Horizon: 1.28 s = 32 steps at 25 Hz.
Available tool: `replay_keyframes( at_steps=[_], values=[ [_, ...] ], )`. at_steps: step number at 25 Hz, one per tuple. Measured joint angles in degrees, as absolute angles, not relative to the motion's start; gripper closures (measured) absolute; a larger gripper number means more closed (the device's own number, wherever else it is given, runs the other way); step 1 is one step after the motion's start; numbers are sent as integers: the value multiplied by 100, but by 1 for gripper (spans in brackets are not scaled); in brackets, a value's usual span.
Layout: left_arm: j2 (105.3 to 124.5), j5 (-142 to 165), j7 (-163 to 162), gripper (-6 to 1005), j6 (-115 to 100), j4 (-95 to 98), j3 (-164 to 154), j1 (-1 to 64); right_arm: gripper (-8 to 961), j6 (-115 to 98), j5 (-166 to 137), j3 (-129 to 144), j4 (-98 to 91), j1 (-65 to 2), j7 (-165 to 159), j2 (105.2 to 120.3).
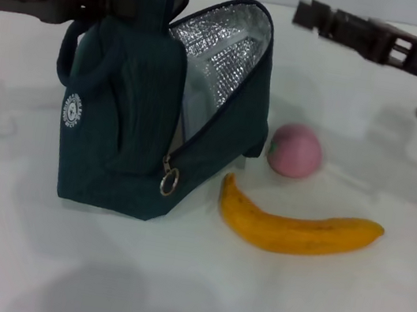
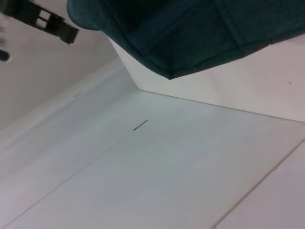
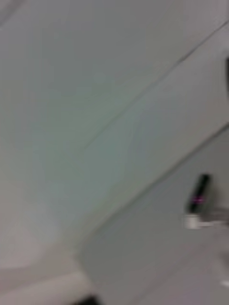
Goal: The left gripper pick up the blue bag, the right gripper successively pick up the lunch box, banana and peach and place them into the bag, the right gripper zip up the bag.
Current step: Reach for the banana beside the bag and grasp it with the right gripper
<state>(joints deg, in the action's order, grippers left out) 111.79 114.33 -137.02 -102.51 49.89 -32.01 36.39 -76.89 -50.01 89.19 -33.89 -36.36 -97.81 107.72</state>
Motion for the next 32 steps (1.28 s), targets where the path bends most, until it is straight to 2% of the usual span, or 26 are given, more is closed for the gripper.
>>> replay_keyframes(
  at_steps=[1,4,6,9,16,19,23,25,32],
  values=[
    [11179,11432,-13702,961,-10257,4996,-3201,3632,368,-7647,-5369,8859,-3705,-3612,-9940,10625],
    [11178,11429,-13702,961,-10267,5000,-3202,3630,253,-7663,-7085,8416,-4749,-3602,-10857,10379],
    [11179,11428,-13703,961,-10268,5001,-3215,3629,81,-7965,-8442,7998,-5452,-3673,-11553,10351],
    [11179,11425,-13702,961,-10271,5002,-3238,3642,83,-8916,-10473,7313,-6339,-4002,-12295,10469],
    [11193,11425,-13685,961,-10274,5002,-3247,3676,87,-10730,-12916,7089,-6780,-4983,-11821,10901],
    [11212,11425,-13655,961,-10274,4987,-3251,3681,88,-10761,-13534,7340,-6663,-5178,-11468,11139],
    [11220,11425,-13665,961,-10273,4970,-3252,3682,90,-10545,-14188,7592,-6585,-5218,-11022,11543],
    [11222,11425,-13694,961,-10273,4969,-3252,3682,91,-10330,-14176,7849,-6585,-5145,-10936,11591],
    [11223,11431,-13740,960,-10273,4997,-3272,3735,97,-9423,-14048,8825,-6593,-4935,-10792,11597]
  ],
)
